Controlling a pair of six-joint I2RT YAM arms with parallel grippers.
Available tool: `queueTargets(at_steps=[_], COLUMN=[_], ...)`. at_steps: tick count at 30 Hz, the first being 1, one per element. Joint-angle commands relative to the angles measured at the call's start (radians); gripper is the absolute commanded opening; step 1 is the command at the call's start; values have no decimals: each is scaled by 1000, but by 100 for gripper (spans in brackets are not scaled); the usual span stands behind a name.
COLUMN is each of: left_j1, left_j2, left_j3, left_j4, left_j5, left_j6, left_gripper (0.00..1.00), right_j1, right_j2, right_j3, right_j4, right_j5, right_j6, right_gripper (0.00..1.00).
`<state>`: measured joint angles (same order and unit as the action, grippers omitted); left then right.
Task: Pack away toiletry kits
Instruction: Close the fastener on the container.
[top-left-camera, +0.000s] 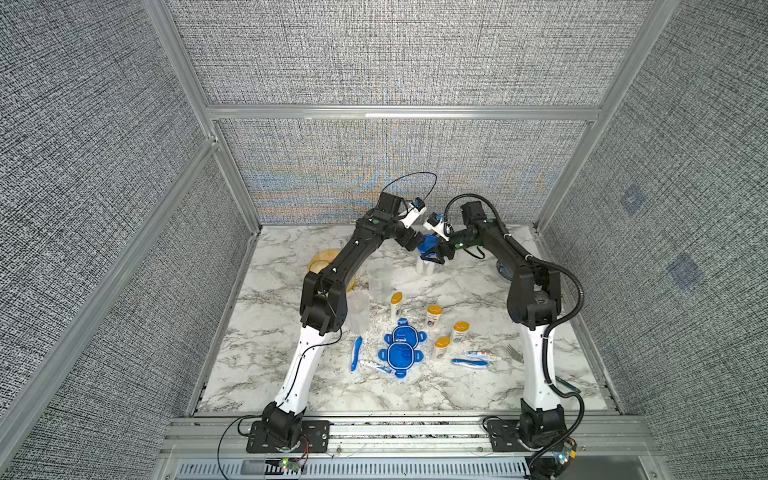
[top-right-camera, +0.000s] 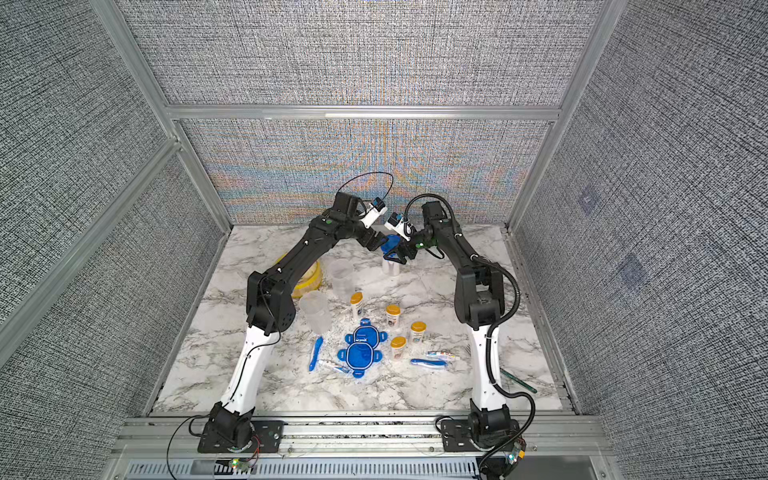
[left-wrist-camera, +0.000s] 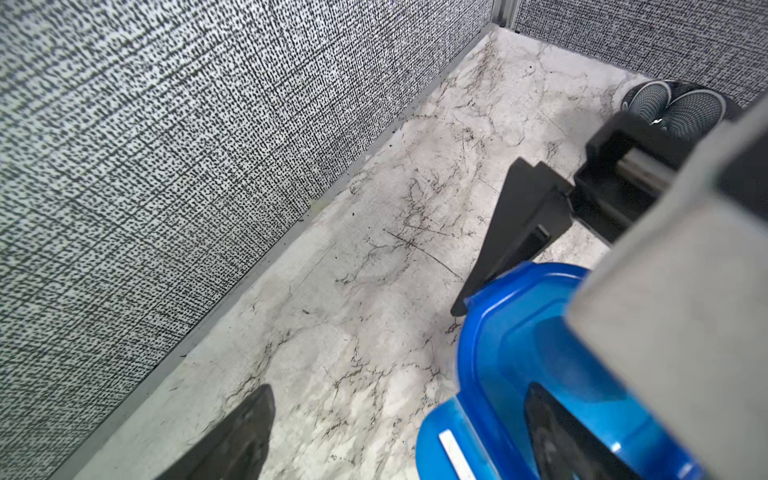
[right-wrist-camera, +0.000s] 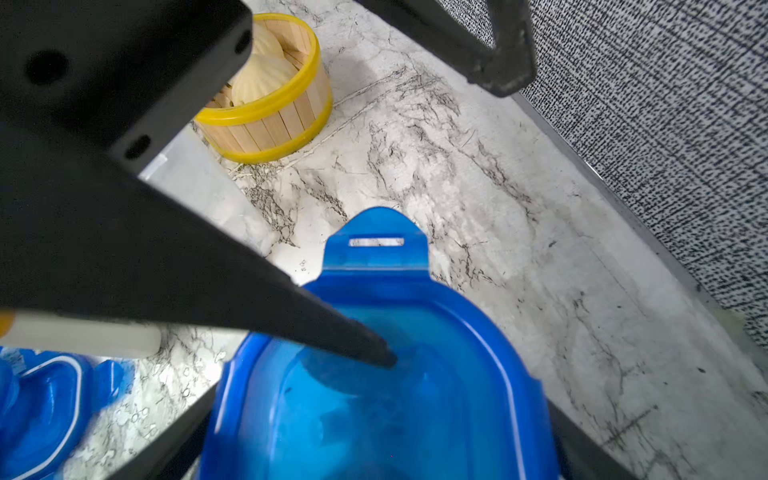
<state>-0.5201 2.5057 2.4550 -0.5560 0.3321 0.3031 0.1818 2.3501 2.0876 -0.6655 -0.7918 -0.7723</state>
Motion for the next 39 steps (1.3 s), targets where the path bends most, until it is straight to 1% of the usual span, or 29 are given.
queueTargets(at_steps=[1, 5, 6, 7, 8, 9, 15, 18, 21, 23, 25, 30, 35, 39], left_j1=[0, 0, -1, -1, 0, -1, 0, 0, 0, 0, -1, 0, 2, -4], left_j2=[10, 8, 10, 9, 11, 12, 16, 18, 13, 6, -3, -37, -114, -178], left_j3=[-1, 0, 0, -1, -1, -1, 1, 4, 4, 4, 2, -8, -74, -152], left_j4=[-36, -38, -37, -35, -35, -35, -35, -36, -35, -31, -23, 13, 65, 82], left_j5=[-1, -3, -4, -5, -7, -8, -11, -11, -6, 0, 11, 15, 41, 62], left_j6=[15, 15, 15, 17, 16, 16, 19, 19, 15, 6, -8, -32, -46, -135], left_gripper=[93, 93, 93, 93, 93, 93, 93, 93, 93, 93, 93, 95, 99, 100], right_j1=[-4, -10, -12, -12, -13, -14, -51, -78, -110, -121, -125, -126, -133, -146], right_j2=[0, -22, -30, -41, -54, -72, -174, -218, -282, -316, -339, -389, -449, -494], right_j3=[-6, -22, -27, -36, -51, -72, -186, -249, -353, -411, -443, -499, -552, -606], right_j4=[-61, -17, -6, 15, 42, 67, 161, 193, 311, 387, 416, 463, 460, 448], right_j5=[32, -6, -15, -18, -12, -6, -49, -52, -50, -22, 28, 91, 153, 201], right_j6=[-11, 15, 22, 38, 62, 81, 143, 188, 313, 425, 538, 787, 969, 1093], right_gripper=[80, 73, 74, 86, 95, 99, 99, 99, 99, 99, 99, 98, 99, 99])
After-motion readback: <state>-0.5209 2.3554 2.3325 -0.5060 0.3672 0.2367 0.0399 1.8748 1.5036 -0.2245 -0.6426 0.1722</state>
